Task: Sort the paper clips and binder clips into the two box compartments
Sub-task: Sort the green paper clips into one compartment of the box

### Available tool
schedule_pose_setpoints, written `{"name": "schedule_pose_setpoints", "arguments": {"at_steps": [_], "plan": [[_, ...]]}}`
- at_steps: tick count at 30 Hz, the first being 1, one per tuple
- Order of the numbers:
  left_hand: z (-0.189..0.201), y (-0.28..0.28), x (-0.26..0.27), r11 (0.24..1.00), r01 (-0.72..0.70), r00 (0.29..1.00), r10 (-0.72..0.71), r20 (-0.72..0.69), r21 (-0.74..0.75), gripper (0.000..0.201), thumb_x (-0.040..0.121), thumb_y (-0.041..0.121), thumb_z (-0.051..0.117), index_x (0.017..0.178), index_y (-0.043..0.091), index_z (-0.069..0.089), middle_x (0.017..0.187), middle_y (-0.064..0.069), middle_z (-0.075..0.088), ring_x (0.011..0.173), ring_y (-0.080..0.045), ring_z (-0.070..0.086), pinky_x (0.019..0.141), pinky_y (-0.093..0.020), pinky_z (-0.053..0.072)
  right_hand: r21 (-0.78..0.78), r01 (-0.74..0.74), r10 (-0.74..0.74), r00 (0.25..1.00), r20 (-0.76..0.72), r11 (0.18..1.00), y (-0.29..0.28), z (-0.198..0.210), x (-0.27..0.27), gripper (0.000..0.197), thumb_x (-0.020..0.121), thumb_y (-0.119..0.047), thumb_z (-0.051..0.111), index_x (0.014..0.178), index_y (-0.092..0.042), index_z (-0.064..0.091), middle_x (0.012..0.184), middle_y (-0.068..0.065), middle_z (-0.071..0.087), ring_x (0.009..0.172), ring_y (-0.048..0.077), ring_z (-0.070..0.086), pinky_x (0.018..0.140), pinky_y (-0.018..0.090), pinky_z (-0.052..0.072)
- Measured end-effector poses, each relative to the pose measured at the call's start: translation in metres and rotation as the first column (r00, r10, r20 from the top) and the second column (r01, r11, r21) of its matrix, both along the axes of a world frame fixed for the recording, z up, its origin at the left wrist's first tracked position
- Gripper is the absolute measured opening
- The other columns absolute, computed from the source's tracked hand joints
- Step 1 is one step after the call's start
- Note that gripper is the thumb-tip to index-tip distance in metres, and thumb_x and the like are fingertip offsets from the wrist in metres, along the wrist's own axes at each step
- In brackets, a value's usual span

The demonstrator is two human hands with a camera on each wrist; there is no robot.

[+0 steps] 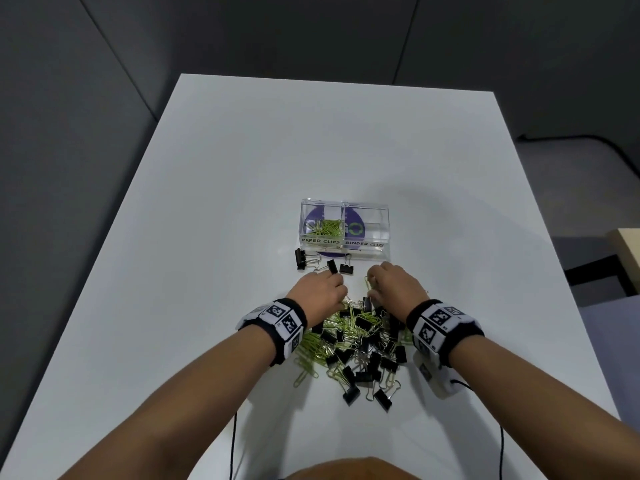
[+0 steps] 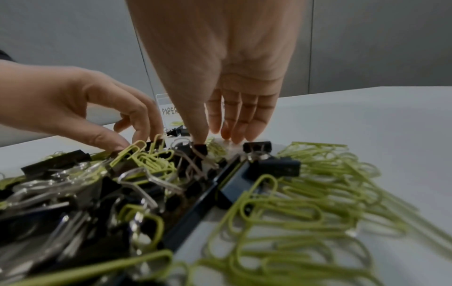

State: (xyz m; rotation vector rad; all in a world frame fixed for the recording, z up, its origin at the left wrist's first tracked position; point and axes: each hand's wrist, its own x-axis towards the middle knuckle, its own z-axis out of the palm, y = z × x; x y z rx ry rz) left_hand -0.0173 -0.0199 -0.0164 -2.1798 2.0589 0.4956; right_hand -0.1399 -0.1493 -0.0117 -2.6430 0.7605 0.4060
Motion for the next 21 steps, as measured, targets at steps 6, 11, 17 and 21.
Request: {"name": "schedule_pose_setpoints", "arguments": {"at_steps": [6,11,17,21], "plan": [[-0.005,-0.006,-0.004,0.988,-0.154,0.977,0.156,-0.143,0.027,0.033,0.096,0.014,0.047,0.128,0.011,0.046,0.121,-0.010,0.053,0.110,-0.028,0.053,0.084,-0.038,0.047,0.070,0.064,-0.059,0.995,-0.076,0.995,0.001,-0.003,0.013,0.019,0.088,-0.005,0.049,0.107,-0.002,0.052,0.107,0.017,0.061,0.097,0.033,0.057,0.079,0.037,0.045],[-0.002,-0.015,0.002,0.970,-0.228,0.941,0.243,-0.234,0.090,0.034,0.094,0.009,0.048,0.128,0.010,0.047,0.123,-0.013,0.057,0.114,-0.028,0.052,0.093,-0.036,0.043,0.088,0.041,-0.032,0.994,-0.106,0.995,-0.001,-0.002,0.017,0.021,0.087,0.001,0.044,0.104,-0.003,0.055,0.107,0.016,0.061,0.098,0.032,0.058,0.079,0.034,0.044],[0.003,-0.007,0.015,0.974,-0.215,0.943,0.226,-0.245,0.070,0.029,0.097,0.009,0.043,0.123,0.009,0.055,0.120,-0.011,0.054,0.105,-0.028,0.058,0.091,-0.037,0.048,0.081,0.031,-0.037,0.996,0.078,0.996,-0.009,0.003,0.007,0.019,0.093,-0.008,0.045,0.104,-0.003,0.060,0.112,0.014,0.052,0.091,0.032,0.059,0.080,0.035,0.047],[0.003,-0.003,0.025,0.951,-0.292,0.908,0.308,-0.284,0.098,0.029,0.096,0.002,0.039,0.121,0.007,0.055,0.119,-0.011,0.055,0.104,-0.027,0.057,0.089,-0.031,0.046,0.171,0.048,-0.070,0.990,0.121,0.984,-0.013,0.007,0.011,0.022,0.093,-0.001,0.044,0.111,-0.001,0.058,0.116,0.015,0.048,0.087,0.021,0.049,0.077,0.024,0.037]]}}
